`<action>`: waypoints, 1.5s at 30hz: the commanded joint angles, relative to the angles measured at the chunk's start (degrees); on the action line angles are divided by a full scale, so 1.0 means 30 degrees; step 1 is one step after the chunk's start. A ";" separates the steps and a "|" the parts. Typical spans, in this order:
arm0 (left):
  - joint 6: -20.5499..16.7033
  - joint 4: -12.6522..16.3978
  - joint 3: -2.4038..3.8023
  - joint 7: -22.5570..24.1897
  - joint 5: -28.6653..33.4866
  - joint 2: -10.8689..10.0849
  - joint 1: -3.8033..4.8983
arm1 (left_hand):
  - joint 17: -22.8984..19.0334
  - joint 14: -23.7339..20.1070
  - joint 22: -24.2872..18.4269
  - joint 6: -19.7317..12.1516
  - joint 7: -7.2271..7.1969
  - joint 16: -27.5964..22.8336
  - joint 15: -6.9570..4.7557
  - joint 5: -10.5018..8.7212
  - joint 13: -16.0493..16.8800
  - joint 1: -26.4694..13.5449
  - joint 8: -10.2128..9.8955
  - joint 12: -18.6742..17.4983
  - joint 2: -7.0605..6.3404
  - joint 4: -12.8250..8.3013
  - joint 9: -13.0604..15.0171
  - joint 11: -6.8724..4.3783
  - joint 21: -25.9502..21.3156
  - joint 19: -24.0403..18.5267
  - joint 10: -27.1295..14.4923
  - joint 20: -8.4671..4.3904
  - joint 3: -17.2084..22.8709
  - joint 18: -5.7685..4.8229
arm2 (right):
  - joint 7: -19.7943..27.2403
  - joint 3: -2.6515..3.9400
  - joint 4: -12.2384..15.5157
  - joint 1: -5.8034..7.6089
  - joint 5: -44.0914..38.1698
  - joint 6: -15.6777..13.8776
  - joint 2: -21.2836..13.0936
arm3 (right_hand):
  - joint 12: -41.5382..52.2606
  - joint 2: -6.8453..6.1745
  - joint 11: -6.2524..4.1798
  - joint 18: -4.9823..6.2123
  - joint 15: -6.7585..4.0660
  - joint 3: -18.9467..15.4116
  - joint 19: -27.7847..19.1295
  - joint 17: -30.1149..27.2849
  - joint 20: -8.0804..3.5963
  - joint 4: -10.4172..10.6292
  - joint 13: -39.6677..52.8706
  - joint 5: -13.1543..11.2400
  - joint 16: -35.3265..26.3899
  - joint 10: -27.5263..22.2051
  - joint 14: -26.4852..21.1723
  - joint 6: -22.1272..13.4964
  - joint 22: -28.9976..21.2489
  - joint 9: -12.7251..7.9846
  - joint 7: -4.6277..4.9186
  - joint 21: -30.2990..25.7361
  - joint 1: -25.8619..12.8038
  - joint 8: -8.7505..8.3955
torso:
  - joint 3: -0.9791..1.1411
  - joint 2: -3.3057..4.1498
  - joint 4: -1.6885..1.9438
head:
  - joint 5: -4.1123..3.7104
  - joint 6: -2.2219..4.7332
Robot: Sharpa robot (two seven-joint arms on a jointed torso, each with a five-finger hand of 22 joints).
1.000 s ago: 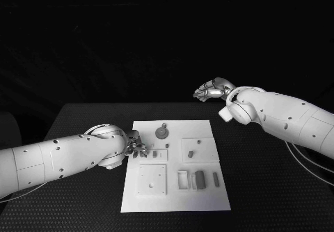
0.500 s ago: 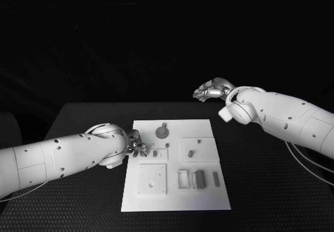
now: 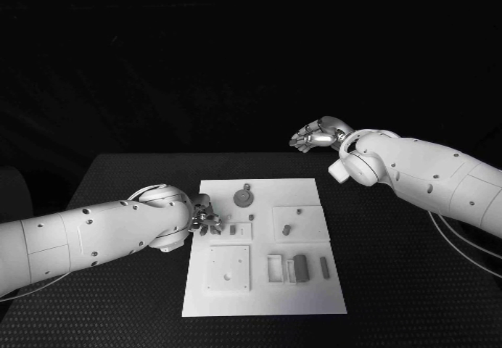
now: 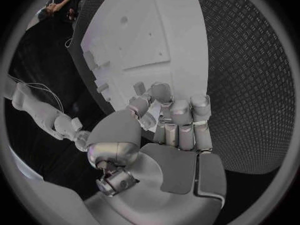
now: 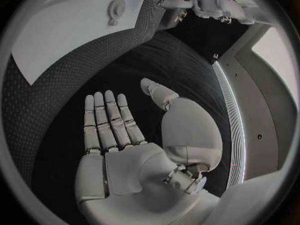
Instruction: Assemble the parts on the task board
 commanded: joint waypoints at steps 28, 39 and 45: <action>0.0813 -0.0123 -0.0041 0.0179 -0.0867 0.0536 -0.0291 | -0.0098 0.0140 0.0050 0.0995 -0.0270 0.0417 -0.0341 0.1990 0.0075 -0.0145 0.0778 0.0432 -0.0684 -0.0042 0.0164 -0.0371 0.0121 0.0300 0.0102 -0.1901 0.0596 0.0296 | 0.0265 0.0008 0.0067 -0.0010 0.0124 0.0548 0.0003 | -0.0132 0.0133 0.0080 -0.0189 0.0017 -0.0106 -0.0144 -0.0038 0.0021 0.0120 -0.0017 0.0171 -0.0101 0.0010 -0.0143 -0.0215 0.0087 -0.0062 0.0307 -0.0149 -0.0154 0.0099 | 0.0005 0.0002 0.0007 | -0.0009 -0.0079; 0.1004 -0.0035 -0.0039 0.0310 -0.0898 0.0584 -0.0303 | -0.0116 0.0119 0.0052 0.0951 -0.0268 0.0430 -0.0336 0.1833 0.0060 -0.0025 0.0850 0.0449 -0.0644 -0.0038 0.0192 -0.0369 0.0115 0.0296 0.0077 -0.1903 0.0683 0.0290 | 0.0261 0.0006 0.0050 -0.0010 0.0128 0.0585 0.0005 | -0.0149 0.0151 0.0087 -0.0194 0.0023 -0.0129 -0.0151 -0.0043 0.0022 0.0149 -0.0015 0.0197 -0.0102 0.0010 -0.0154 -0.0227 0.0107 -0.0075 0.0315 -0.0169 -0.0185 0.0102 | -0.0006 -0.0002 0.0006 | -0.0030 -0.0104; 0.1409 -0.0015 -0.0037 0.0572 -0.1321 0.0619 -0.0305 | -0.0130 0.0095 0.0060 0.0904 -0.0262 0.0441 -0.0323 0.1681 0.0044 0.0094 0.0896 0.0458 -0.0691 -0.0079 0.0208 -0.0363 0.0112 0.0273 0.0060 -0.1898 0.0728 0.0280 | 0.0266 0.0006 0.0049 -0.0012 0.0142 0.0596 0.0003 | -0.0156 0.0155 0.0088 -0.0195 0.0024 -0.0137 -0.0153 -0.0044 0.0021 0.0157 -0.0015 0.0204 -0.0103 0.0010 -0.0158 -0.0230 0.0116 -0.0080 0.0317 -0.0177 -0.0193 0.0104 | -0.0004 -0.0002 0.0017 | -0.0044 -0.0121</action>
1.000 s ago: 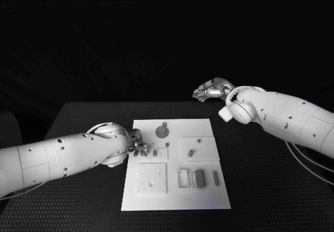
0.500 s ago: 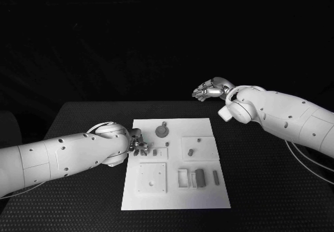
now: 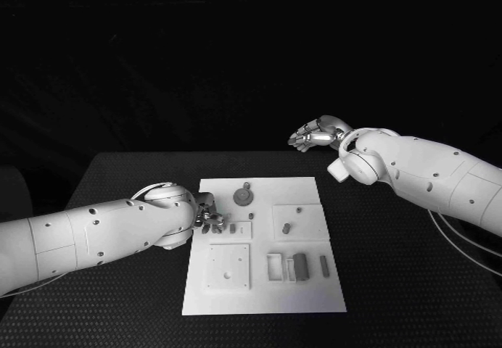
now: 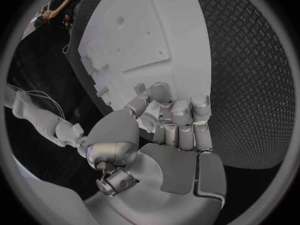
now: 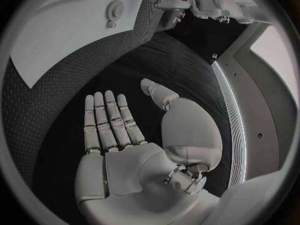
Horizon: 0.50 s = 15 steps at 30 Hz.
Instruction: Assemble the parts on the task board
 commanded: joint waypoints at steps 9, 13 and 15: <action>0.1158 0.0129 -0.0112 0.0485 -0.0178 0.0115 -0.0207 | -0.0043 0.0003 0.0020 0.0324 -0.0241 0.0136 -0.0248 -0.0208 -0.0035 0.0355 0.0124 0.0112 0.0140 0.0119 -0.0020 -0.0053 0.0094 0.0065 -0.0059 -0.1846 0.0124 0.0115 | 0.0219 0.0008 0.0021 -0.0011 0.0044 0.0291 -0.0013 | -0.0092 0.0094 0.0093 -0.0197 0.0028 -0.0046 -0.0156 -0.0028 0.0019 0.0068 -0.0019 0.0143 -0.0104 0.0013 -0.0164 -0.0097 0.0039 -0.0035 0.0320 -0.0126 -0.0135 0.0108 | 0.0010 0.0003 0.0003 | -0.0016 0.0011; 0.1242 0.0131 -0.0112 0.0355 -0.0180 0.0072 -0.0207 | -0.0049 0.0003 0.0037 0.0327 -0.0252 0.0178 -0.0256 0.0085 -0.0052 0.0315 0.0206 0.0136 0.0208 0.0104 0.0003 -0.0064 0.0104 0.0052 -0.0061 -0.1842 0.0082 0.0102 | 0.0219 0.0008 0.0027 -0.0011 0.0044 0.0289 -0.0023 | -0.0095 0.0097 0.0092 -0.0197 0.0029 -0.0050 -0.0157 -0.0028 0.0018 0.0073 -0.0018 0.0150 -0.0103 0.0015 -0.0166 -0.0099 0.0044 -0.0038 0.0321 -0.0131 -0.0140 0.0109 | 0.0005 -0.0003 0.0008 | -0.0013 0.0001; 0.1251 0.0122 -0.0112 0.0261 -0.0185 0.0045 -0.0207 | -0.0050 0.0003 0.0038 0.0328 -0.0254 0.0181 -0.0258 0.0109 -0.0053 0.0322 0.0214 0.0139 0.0213 0.0097 0.0005 -0.0066 0.0106 0.0053 -0.0060 -0.1844 0.0084 0.0103 | 0.0217 0.0008 0.0027 -0.0011 0.0046 0.0294 -0.0030 | -0.0098 0.0098 0.0093 -0.0198 0.0029 -0.0053 -0.0157 -0.0029 0.0018 0.0075 -0.0018 0.0153 -0.0103 0.0015 -0.0167 -0.0100 0.0047 -0.0040 0.0322 -0.0134 -0.0143 0.0110 | 0.0003 -0.0002 0.0009 | -0.0019 0.0000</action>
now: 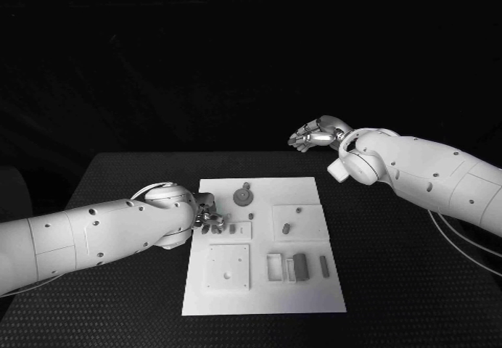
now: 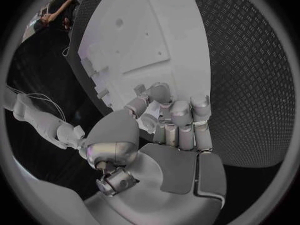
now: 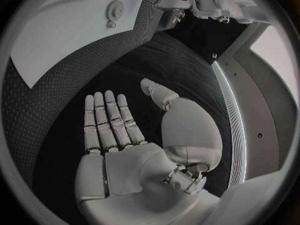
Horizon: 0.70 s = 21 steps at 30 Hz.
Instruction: Assemble the parts on the task board
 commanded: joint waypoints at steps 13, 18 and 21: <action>0.0955 0.0101 -0.0131 -0.0043 0.0160 -0.0060 -0.0208 | -0.0022 0.0014 0.0023 0.0356 -0.0227 0.0137 -0.0268 0.0192 -0.0031 0.0222 0.0115 0.0080 0.0356 0.0034 0.0046 -0.0059 0.0116 0.0067 -0.0040 -0.1847 -0.0027 0.0115 | 0.0216 0.0008 0.0028 -0.0007 0.0031 0.0275 -0.0030 | -0.0110 0.0095 0.0094 -0.0200 0.0031 -0.0064 -0.0160 -0.0032 0.0015 0.0078 -0.0019 0.0091 -0.0102 0.0015 -0.0171 -0.0108 0.0047 -0.0032 0.0323 -0.0097 -0.0145 0.0114 | -0.0009 0.0004 0.0011 | 0.0022 0.0026; 0.1012 0.0108 -0.0131 -0.0098 0.0166 -0.0080 -0.0208 | -0.0024 0.0012 0.0025 0.0359 -0.0229 0.0139 -0.0269 0.0208 -0.0033 0.0213 0.0124 0.0082 0.0354 0.0032 0.0048 -0.0060 0.0117 0.0067 -0.0042 -0.1847 -0.0034 0.0114 | 0.0218 0.0008 0.0041 -0.0009 0.0031 0.0299 -0.0044 | -0.0114 0.0093 0.0094 -0.0200 0.0031 -0.0068 -0.0162 -0.0033 0.0014 0.0078 -0.0019 0.0094 -0.0102 0.0015 -0.0173 -0.0109 0.0052 -0.0035 0.0323 -0.0103 -0.0146 0.0116 | -0.0014 -0.0001 0.0024 | 0.0004 0.0011; 0.0950 0.0092 -0.0131 -0.0170 0.0166 -0.0082 -0.0208 | -0.0025 0.0011 0.0026 0.0361 -0.0230 0.0140 -0.0270 0.0225 -0.0035 0.0210 0.0130 0.0082 0.0358 0.0030 0.0049 -0.0062 0.0118 0.0067 -0.0045 -0.1847 -0.0035 0.0113 | 0.0220 0.0008 0.0032 -0.0009 0.0031 0.0304 -0.0044 | -0.0117 0.0093 0.0094 -0.0200 0.0031 -0.0070 -0.0163 -0.0034 0.0013 0.0078 -0.0019 0.0096 -0.0102 0.0015 -0.0174 -0.0110 0.0056 -0.0037 0.0323 -0.0106 -0.0145 0.0117 | -0.0012 0.0005 0.0025 | 0.0037 0.0004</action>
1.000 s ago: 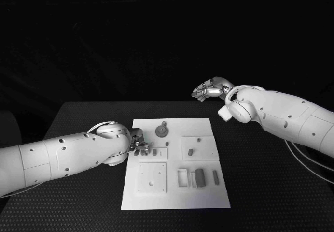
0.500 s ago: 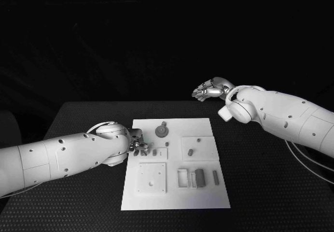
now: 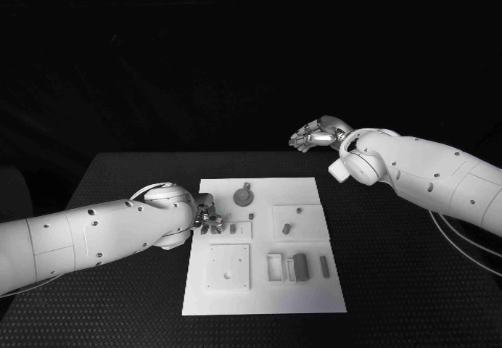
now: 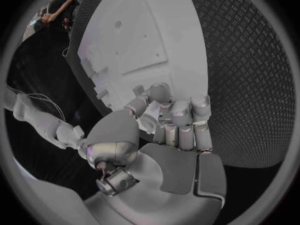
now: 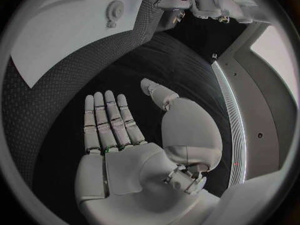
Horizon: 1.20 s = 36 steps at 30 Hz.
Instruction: Assemble the parts on the task board
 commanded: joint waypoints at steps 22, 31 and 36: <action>0.0600 -0.0133 -0.0136 -0.0447 0.0140 0.0197 -0.0194 | -0.0080 0.0079 0.0074 0.0681 -0.0336 0.0229 -0.0323 0.1267 -0.0253 -0.0849 0.0830 0.0232 0.0789 -0.0088 0.0441 -0.0115 0.0167 0.0125 0.0068 -0.1875 -0.0212 0.0118 | 0.0210 0.0008 0.0030 -0.0008 0.0020 0.0306 -0.0013 | -0.0134 0.0102 0.0093 -0.0197 -0.0018 -0.0079 -0.0163 -0.0020 0.0009 0.0075 -0.0018 0.0109 -0.0100 0.0018 -0.0127 -0.0119 0.0043 -0.0033 0.0324 -0.0110 -0.0135 0.0124 | 0.0020 0.0001 -0.0024 | 0.0038 -0.0039; 0.0908 -0.0203 -0.0136 -0.0474 0.0140 0.0375 -0.0194 | -0.0093 0.0083 0.0074 0.0663 -0.0344 0.0246 -0.0321 0.1299 -0.0386 -0.0999 0.0942 0.0236 0.0731 -0.0088 0.0557 -0.0116 0.0166 0.0138 0.0113 -0.1878 -0.0205 0.0117 | 0.0197 0.0008 0.0052 -0.0008 0.0024 0.0306 -0.0029 | -0.0142 0.0108 0.0096 -0.0198 -0.0016 -0.0086 -0.0160 -0.0021 0.0009 0.0077 -0.0017 0.0116 -0.0097 0.0022 -0.0127 -0.0122 0.0056 -0.0040 0.0326 -0.0121 -0.0136 0.0129 | 0.0027 0.0007 -0.0009 | 0.0043 -0.0038; 0.0889 -0.0195 -0.0136 -0.0436 0.0173 0.0419 -0.0194 | -0.0131 0.0071 0.0058 0.0621 -0.0357 0.0245 -0.0322 0.0324 -0.0593 -0.1312 0.1084 0.0259 0.0370 0.0189 0.0704 -0.0114 0.0137 0.0150 0.0147 -0.1897 -0.0250 0.0134 | 0.0195 0.0008 0.0054 -0.0008 0.0035 0.0321 -0.0024 | -0.0144 0.0107 0.0097 -0.0198 -0.0016 -0.0089 -0.0159 -0.0022 0.0009 0.0078 -0.0016 0.0117 -0.0096 0.0024 -0.0128 -0.0123 0.0059 -0.0042 0.0327 -0.0124 -0.0137 0.0129 | 0.0019 0.0007 -0.0020 | 0.0034 -0.0052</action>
